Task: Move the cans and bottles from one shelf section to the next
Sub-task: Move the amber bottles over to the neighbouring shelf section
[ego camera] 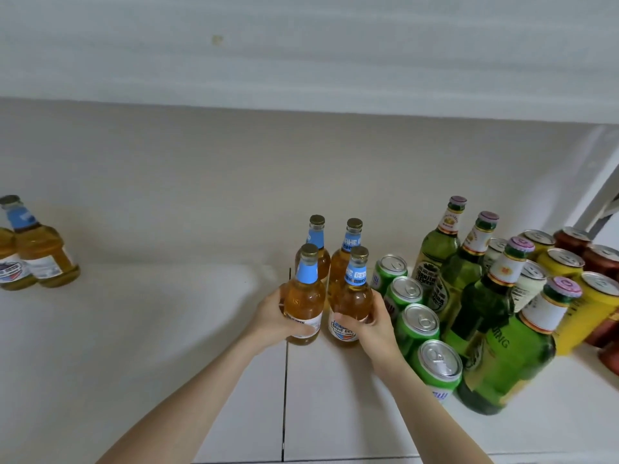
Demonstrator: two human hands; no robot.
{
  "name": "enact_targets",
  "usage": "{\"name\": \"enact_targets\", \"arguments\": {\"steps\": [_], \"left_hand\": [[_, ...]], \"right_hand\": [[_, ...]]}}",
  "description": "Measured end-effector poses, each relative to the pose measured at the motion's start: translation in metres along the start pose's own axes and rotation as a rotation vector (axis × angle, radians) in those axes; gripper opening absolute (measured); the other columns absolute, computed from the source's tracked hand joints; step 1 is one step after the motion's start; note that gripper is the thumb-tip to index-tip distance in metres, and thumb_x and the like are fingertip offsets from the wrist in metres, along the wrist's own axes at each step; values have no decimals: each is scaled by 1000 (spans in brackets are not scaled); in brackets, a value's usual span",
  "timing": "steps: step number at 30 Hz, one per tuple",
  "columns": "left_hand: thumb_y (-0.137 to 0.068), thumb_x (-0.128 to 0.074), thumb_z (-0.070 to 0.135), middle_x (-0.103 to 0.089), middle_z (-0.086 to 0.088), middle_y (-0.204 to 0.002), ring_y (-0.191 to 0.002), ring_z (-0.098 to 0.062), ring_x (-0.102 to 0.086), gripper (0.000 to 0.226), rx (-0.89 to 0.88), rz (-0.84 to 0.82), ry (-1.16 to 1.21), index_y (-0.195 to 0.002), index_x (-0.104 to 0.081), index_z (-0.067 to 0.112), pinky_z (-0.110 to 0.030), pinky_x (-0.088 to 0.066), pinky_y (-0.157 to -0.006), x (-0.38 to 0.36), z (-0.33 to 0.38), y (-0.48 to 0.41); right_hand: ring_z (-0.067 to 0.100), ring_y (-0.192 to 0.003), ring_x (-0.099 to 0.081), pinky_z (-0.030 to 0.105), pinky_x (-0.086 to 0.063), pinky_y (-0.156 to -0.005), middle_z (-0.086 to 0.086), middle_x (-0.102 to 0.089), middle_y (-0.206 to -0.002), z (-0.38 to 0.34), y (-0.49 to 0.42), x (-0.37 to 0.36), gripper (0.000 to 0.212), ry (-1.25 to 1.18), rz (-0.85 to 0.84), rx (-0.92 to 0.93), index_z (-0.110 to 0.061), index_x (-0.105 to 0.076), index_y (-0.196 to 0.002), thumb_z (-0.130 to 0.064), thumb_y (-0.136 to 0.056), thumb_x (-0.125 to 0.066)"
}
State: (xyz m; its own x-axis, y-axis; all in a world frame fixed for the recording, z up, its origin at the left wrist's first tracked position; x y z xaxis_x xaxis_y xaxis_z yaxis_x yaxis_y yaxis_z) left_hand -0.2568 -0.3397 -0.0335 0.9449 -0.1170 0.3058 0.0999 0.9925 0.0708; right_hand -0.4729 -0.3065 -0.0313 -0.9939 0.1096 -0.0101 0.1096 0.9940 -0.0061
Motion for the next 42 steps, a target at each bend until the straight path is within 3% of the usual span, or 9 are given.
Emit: {"name": "enact_targets", "arguments": {"steps": [6, 11, 14, 16, 18, 21, 26, 31, 42], "left_hand": [[-37, -98, 38, -73, 21, -105, -96, 0, -70, 81, -11, 32, 37, -105, -57, 58, -27, -58, -82, -3, -5, 4], [-44, -98, 23, -72, 10, -112, -95, -1, -70, 85, -13, 54, 75, -118, -58, 33, -18, -57, -76, -3, -17, 16], [-54, -95, 6, -71, 13, -106, -88, 3, -70, 76, -15, 108, 89, -116, -59, 32, -13, -53, -71, -2, -26, 25], [-59, -91, -1, -71, 14, -99, -82, 3, -70, 71, -28, 141, 102, -114, -59, 30, -12, -53, -70, -4, -28, 26], [-63, -89, -4, -71, 9, -98, -79, 1, -71, 67, -32, 162, 118, -115, -59, 25, -14, -54, -69, -7, -26, 24], [-63, -90, 0, -71, 8, -100, -80, 0, -72, 68, -34, 162, 121, -119, -58, 22, -16, -55, -68, -11, -23, 19], [-56, -94, 17, -73, 0, -107, -92, -15, -73, 73, -19, 132, 114, -120, -60, 26, -32, -58, -82, -15, -23, 11], [-39, -91, 45, -74, 3, -107, -94, -15, -73, 94, -4, 127, 123, -125, -59, 24, -35, -59, -83, -18, -19, 5], [-43, -93, 38, -73, -3, -110, -98, -19, -72, 93, 9, 112, 119, -128, -58, 20, -44, -58, -90, -15, -17, 1]], "right_hand": [[3, -105, -66, 18, -54, -77, -12, -69, -118, 0, 5, -3, 74, -13, 25, 8, -31, -52, -130, -15, -68, -89], [-13, -96, -63, 7, -50, -73, -16, -62, -121, 7, 26, -5, 82, -15, 69, 56, -22, -44, -138, -5, -70, -87], [-18, -98, -61, 3, -47, -74, -17, -58, -123, 13, 36, -6, 83, -13, 90, 89, -15, -39, -143, -3, -74, -84], [-15, -101, -61, 6, -49, -77, -16, -58, -124, 14, 37, -7, 80, -21, 118, 92, -14, -38, -143, -1, -77, -81], [-1, -111, -63, 20, -54, -90, -5, -59, -131, 12, 35, -7, 73, -17, 136, 106, -11, -41, -143, 0, -81, -77], [14, -118, -62, 35, -52, -100, 4, -60, -133, 12, 31, -8, 63, 0, 134, 130, -12, -45, -140, -1, -85, -74], [7, -113, -63, 24, -54, -94, 0, -62, -129, 14, 27, -8, 58, -7, 155, 125, -14, -48, -137, -2, -86, -73], [11, -115, -63, 32, -53, -98, 4, -62, -130, 11, 20, -7, 58, -12, 164, 126, -13, -47, -138, -2, -87, -72], [-3, -107, -63, 20, -54, -90, 2, -62, -129, 14, 15, -6, 58, -7, 156, 135, -12, -47, -138, -1, -86, -72]]}}
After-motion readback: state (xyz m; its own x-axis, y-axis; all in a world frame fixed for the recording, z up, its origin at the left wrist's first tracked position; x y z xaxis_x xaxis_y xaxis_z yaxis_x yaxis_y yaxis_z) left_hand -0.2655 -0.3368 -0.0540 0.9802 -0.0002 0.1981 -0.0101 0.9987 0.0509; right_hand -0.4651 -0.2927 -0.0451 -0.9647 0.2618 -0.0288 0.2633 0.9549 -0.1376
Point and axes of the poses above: each hand's wrist, its own y-axis away from the middle knuckle, its own x-axis out of the back of the hand, z = x × y, the point moved 1 cm from there along -y, towards the middle knuckle
